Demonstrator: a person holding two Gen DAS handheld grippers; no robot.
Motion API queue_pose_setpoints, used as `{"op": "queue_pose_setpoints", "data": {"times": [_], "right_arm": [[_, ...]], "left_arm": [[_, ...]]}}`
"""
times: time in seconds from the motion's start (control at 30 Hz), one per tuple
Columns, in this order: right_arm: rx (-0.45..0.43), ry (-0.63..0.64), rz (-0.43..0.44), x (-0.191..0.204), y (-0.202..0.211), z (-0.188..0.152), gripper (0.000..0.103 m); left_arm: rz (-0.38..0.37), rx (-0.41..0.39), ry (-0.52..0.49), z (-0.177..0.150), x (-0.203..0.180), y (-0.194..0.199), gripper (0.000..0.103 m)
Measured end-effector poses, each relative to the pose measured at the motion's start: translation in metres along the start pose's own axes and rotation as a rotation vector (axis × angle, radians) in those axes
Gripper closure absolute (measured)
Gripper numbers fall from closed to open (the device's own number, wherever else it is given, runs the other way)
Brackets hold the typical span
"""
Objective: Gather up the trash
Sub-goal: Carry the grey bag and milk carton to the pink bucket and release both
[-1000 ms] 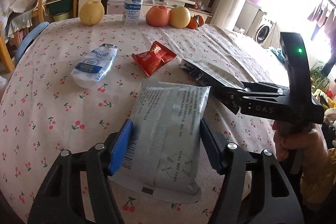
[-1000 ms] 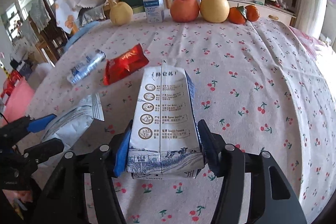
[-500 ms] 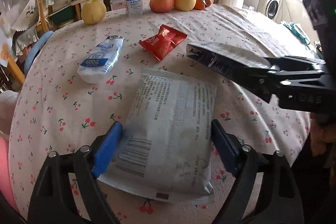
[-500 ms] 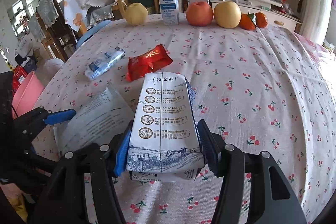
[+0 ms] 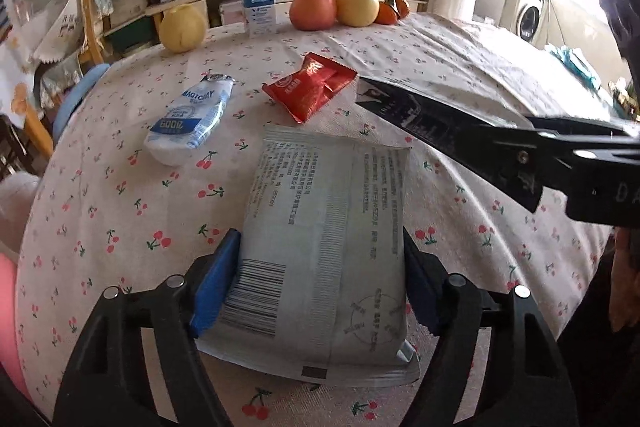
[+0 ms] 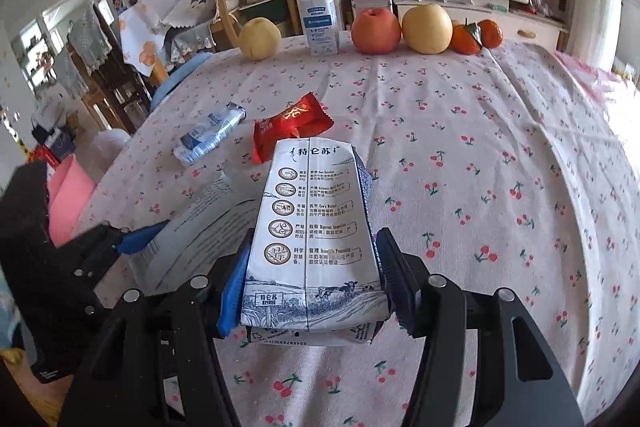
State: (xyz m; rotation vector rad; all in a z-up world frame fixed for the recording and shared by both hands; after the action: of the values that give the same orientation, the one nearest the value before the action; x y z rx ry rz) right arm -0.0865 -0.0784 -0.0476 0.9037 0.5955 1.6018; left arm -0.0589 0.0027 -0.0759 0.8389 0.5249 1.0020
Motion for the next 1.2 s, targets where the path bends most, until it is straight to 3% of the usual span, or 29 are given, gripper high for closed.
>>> {"op": "queue_pose_setpoints", "data": {"times": [0.27,0.53,0.83,1.2], "right_arm": [[-0.004,-0.090,0.114,0.013,0.012,0.000,0.044],[-0.067,-0.105,0.229,0.056,0.039,0.021,0.044],[-0.064,-0.033,0.353,0.140,0.046,0.042,0.044],[0.023,0.092,0.489,0.280,0.015,0.054,0.044]], "left_arm": [[-0.053,-0.027,0.102,0.005,0.017,0.017,0.028],[-0.008,-0.147,0.209,0.021,0.069,0.070,0.028],[0.172,-0.246,0.368,0.018,0.164,0.125,0.028],[0.386,-0.268,0.617,-0.028,0.288,0.170,0.028]]}}
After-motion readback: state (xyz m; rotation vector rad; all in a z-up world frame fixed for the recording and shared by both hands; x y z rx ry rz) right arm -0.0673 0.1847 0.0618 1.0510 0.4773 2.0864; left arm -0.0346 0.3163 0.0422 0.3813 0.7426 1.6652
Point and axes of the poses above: each gripper's, at about its wrist camera, not at the fingertips, and y roughly against the way its jaws point, x to its left, z to its top, the point moved 10 cm from there along -y, roughly the way its jaws point, and after that the axes turned 4 degrees about x, right-handed, at the moved point
